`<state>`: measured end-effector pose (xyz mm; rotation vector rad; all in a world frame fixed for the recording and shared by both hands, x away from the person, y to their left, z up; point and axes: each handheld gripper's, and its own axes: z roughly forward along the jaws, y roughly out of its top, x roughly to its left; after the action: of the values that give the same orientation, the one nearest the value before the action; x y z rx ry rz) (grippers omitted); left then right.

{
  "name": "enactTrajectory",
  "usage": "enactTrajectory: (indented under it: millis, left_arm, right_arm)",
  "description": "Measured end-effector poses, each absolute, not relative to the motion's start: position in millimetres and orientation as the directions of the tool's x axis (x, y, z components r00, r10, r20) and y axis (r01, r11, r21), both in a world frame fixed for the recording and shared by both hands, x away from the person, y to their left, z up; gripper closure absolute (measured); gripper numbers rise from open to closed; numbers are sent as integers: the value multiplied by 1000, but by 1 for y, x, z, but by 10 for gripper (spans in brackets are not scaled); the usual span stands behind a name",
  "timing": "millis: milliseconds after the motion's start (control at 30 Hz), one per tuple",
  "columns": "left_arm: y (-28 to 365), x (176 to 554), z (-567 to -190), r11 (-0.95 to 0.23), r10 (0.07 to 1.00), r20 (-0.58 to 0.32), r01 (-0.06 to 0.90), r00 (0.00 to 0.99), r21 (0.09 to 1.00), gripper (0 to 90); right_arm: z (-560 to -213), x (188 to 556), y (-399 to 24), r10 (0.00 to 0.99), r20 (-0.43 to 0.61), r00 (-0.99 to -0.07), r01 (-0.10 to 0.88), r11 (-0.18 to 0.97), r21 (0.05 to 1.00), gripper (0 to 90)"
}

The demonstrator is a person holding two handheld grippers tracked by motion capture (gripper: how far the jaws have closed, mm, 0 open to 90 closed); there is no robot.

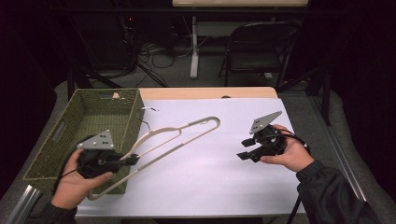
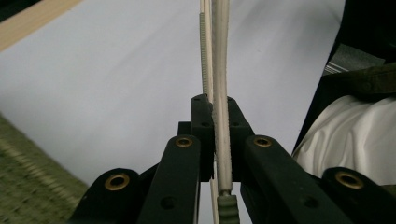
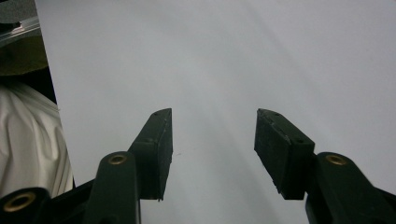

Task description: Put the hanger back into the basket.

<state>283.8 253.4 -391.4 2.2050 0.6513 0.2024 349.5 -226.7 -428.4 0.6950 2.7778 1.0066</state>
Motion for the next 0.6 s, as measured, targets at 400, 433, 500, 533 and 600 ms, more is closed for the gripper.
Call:
enactTrajectory:
  millis: [400,433,500,533,600]
  left_arm:
    - [323,308,-362,-497,640,-12,426,768,756,872]
    - [329,311,-362,-495,645,-11,428,764,756,871]
    - [342,317,-361,-482,663,-11,438,749,759,871]
    - [346,319,-361,-479,669,-12,443,743,758,871]
    - [357,324,-360,-472,681,-13,453,732,756,871]
  right_arm:
    - [-437,350,-238,504,43,-863,406,639,654,455]
    - [-437,350,-239,502,40,-864,403,640,654,455]
    - [-439,350,-240,508,46,-860,409,631,659,457]
    - [-439,350,-241,512,46,-858,413,634,654,458]
    - [-441,349,-243,516,50,-855,414,622,665,459]
